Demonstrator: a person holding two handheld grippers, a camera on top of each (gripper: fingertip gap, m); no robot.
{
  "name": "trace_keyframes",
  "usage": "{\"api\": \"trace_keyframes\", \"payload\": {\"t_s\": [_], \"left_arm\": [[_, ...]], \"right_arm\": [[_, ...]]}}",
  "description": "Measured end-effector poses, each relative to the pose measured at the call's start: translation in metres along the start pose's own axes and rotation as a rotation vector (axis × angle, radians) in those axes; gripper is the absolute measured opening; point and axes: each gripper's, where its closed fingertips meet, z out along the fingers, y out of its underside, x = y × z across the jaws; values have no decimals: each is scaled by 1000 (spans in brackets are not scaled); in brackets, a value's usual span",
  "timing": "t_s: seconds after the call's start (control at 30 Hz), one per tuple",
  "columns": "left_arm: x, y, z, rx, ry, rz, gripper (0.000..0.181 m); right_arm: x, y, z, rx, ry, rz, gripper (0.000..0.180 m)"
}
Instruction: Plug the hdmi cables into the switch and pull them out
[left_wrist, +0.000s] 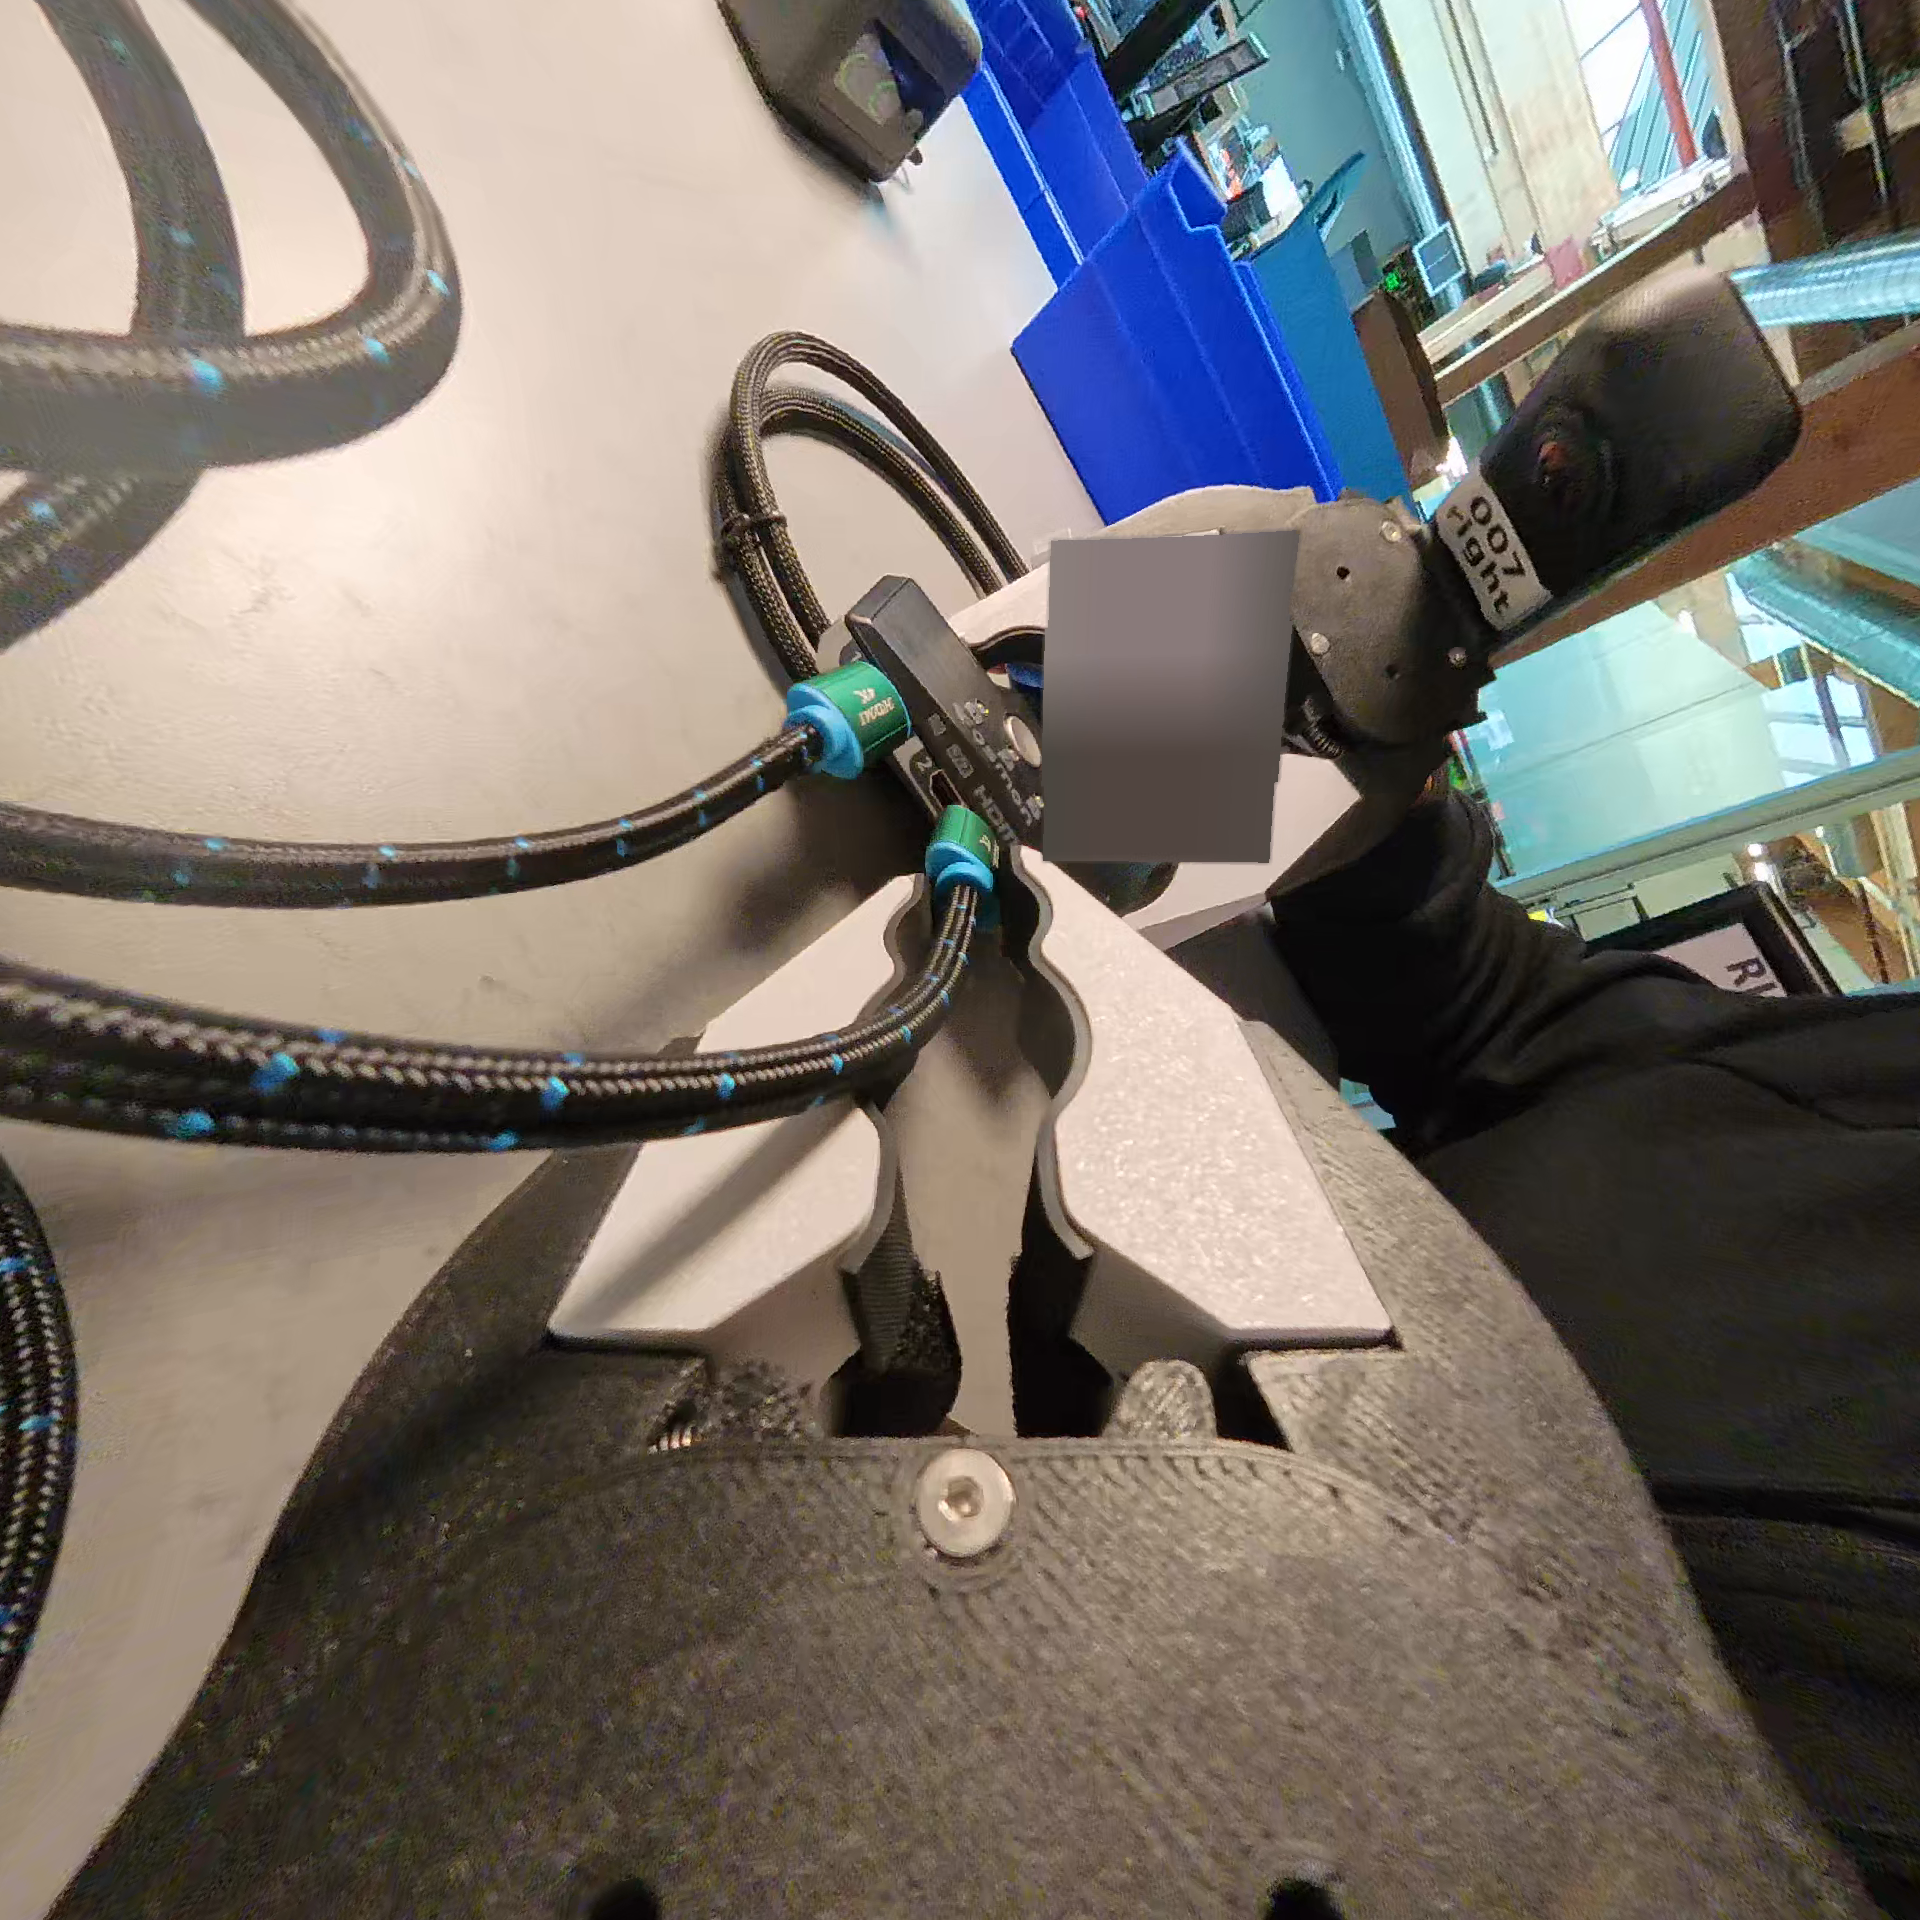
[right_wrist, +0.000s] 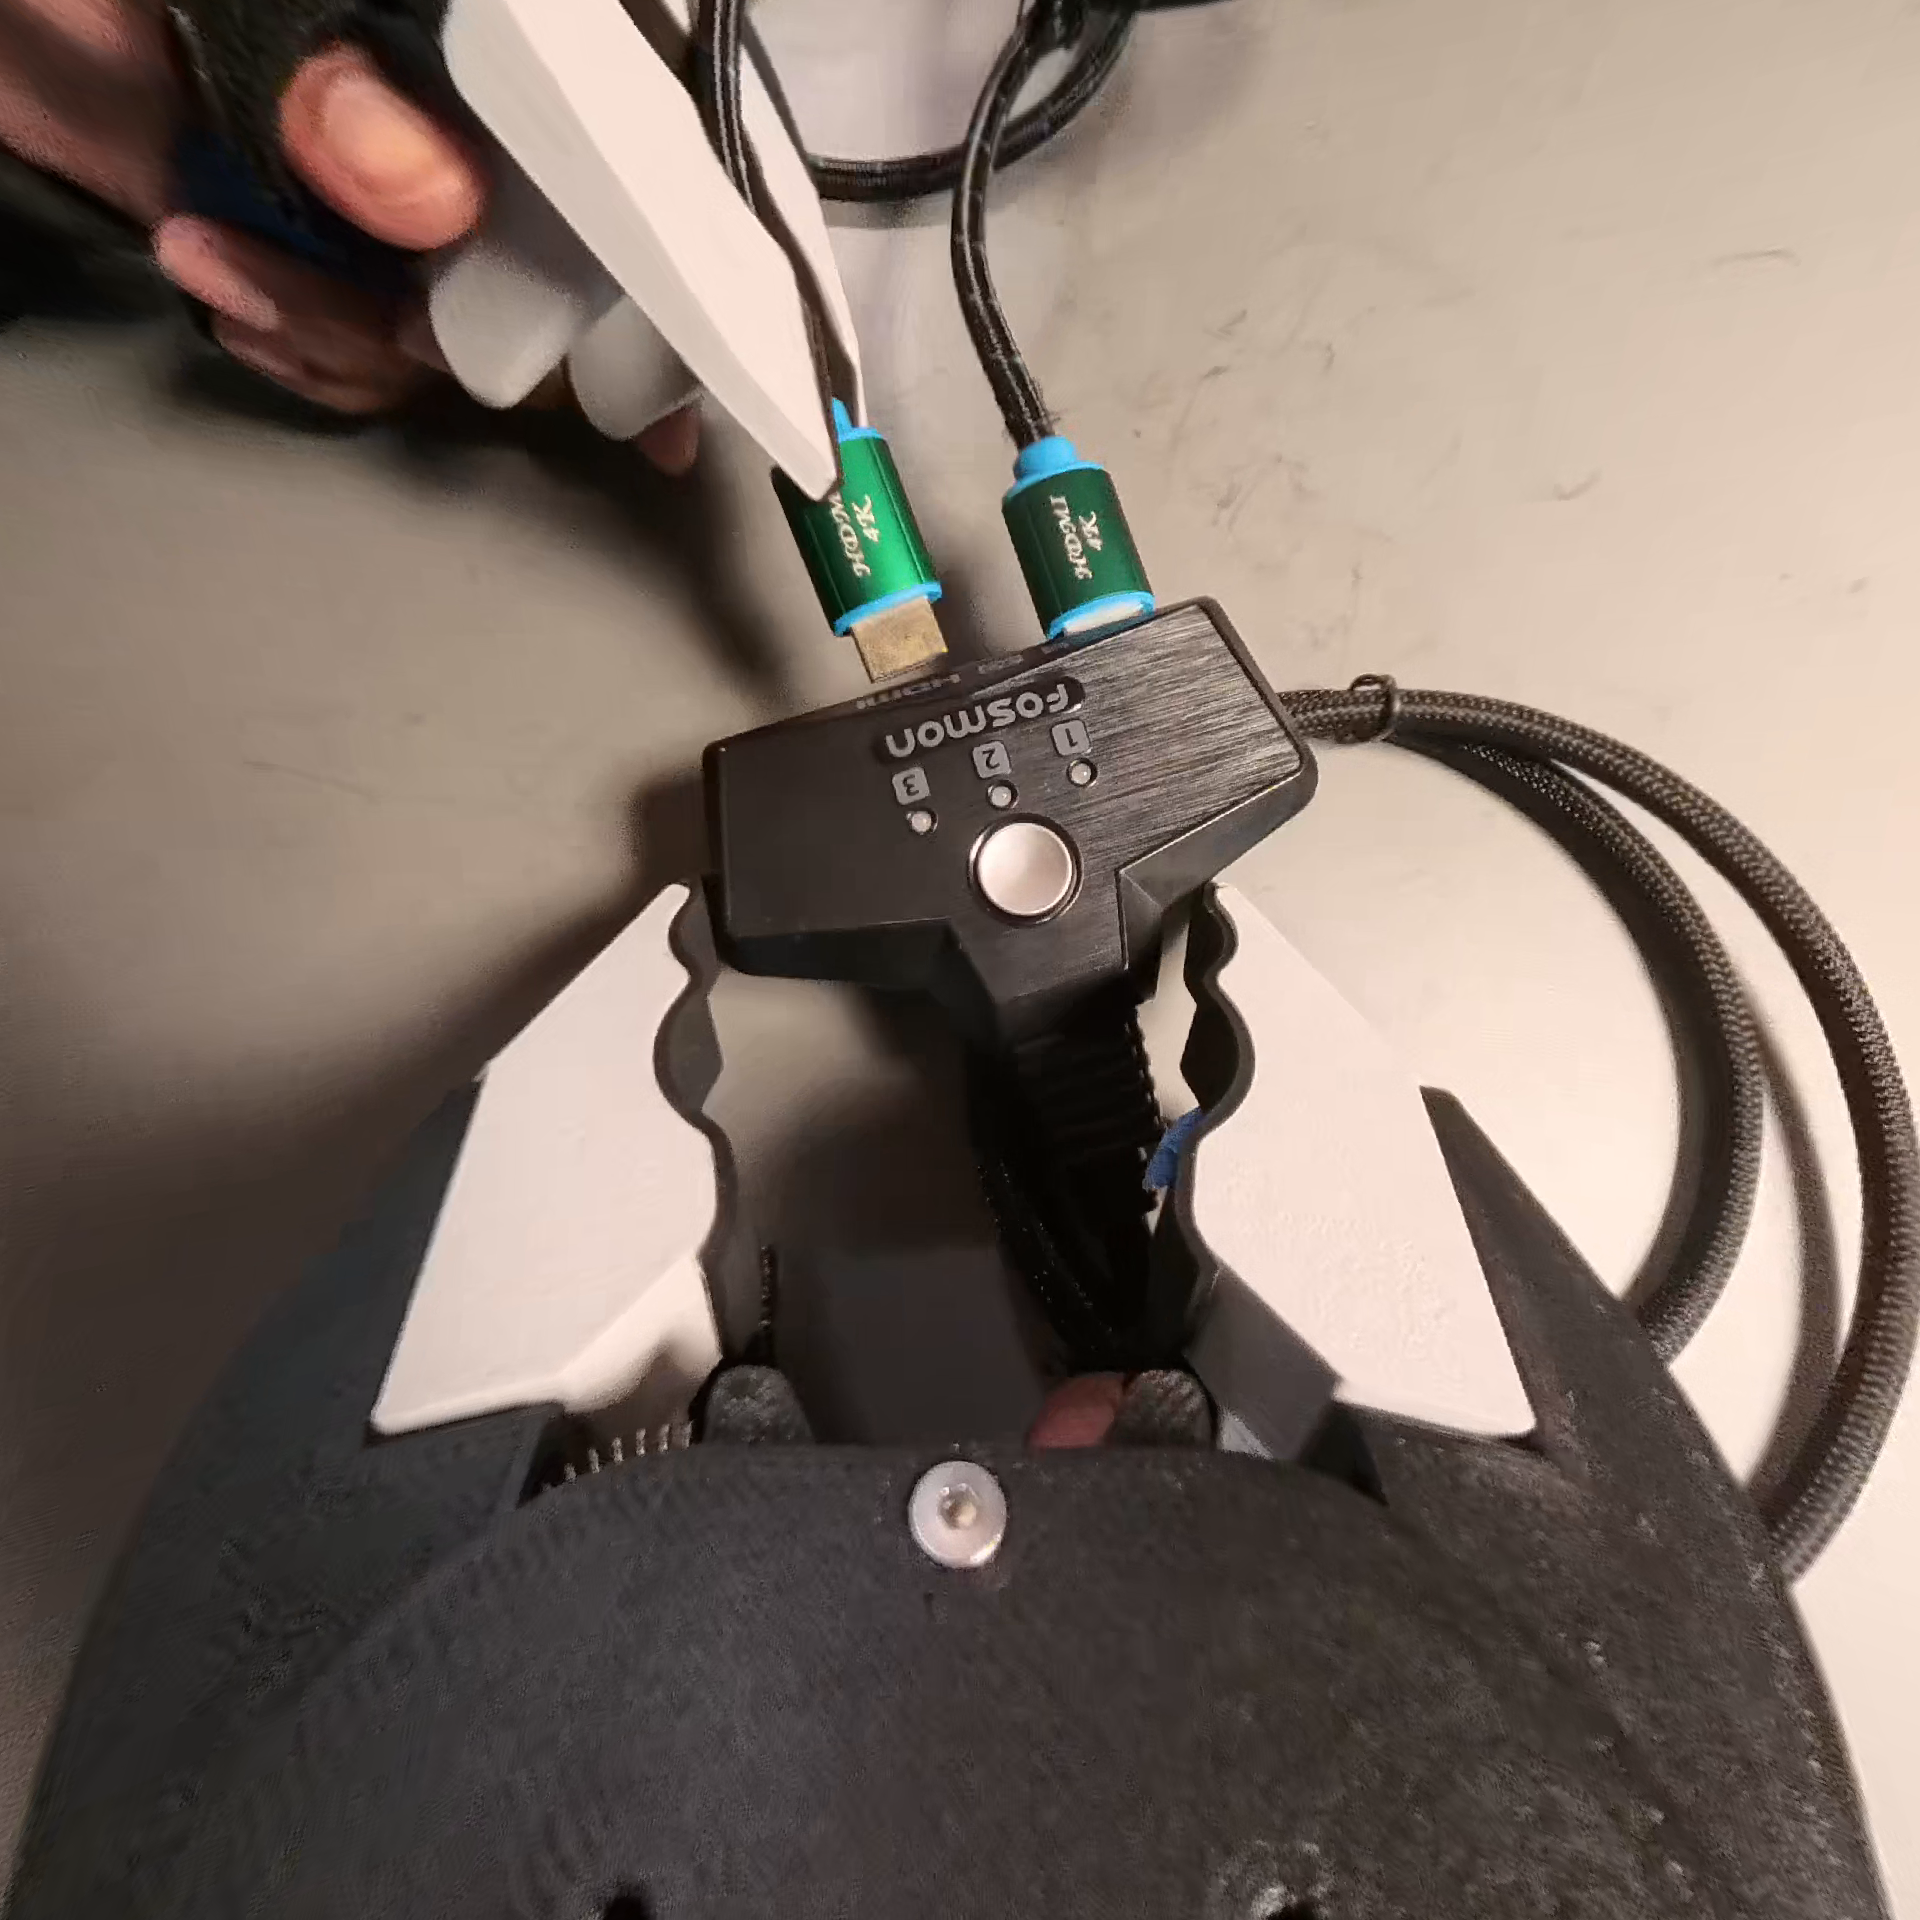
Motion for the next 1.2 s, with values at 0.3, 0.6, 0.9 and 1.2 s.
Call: {"api": "trace_keyframes", "payload": {"t_s": [0.3,0.6,0.9,1.2], "left_arm": [[14,-7,-3,64,63,57,13],[18,-4,2,62,61,74,12],[14,-2,4,54,22,69,12],[20,-1,4,70,63,17,11]], "right_arm": [[-10,-4,-10,97,-44,-29,92],[-10,-7,-14,128,10,-90,91],[-6,-6,-11,119,97,-174,90],[-11,-10,-14,162,81,-207,89]]}}
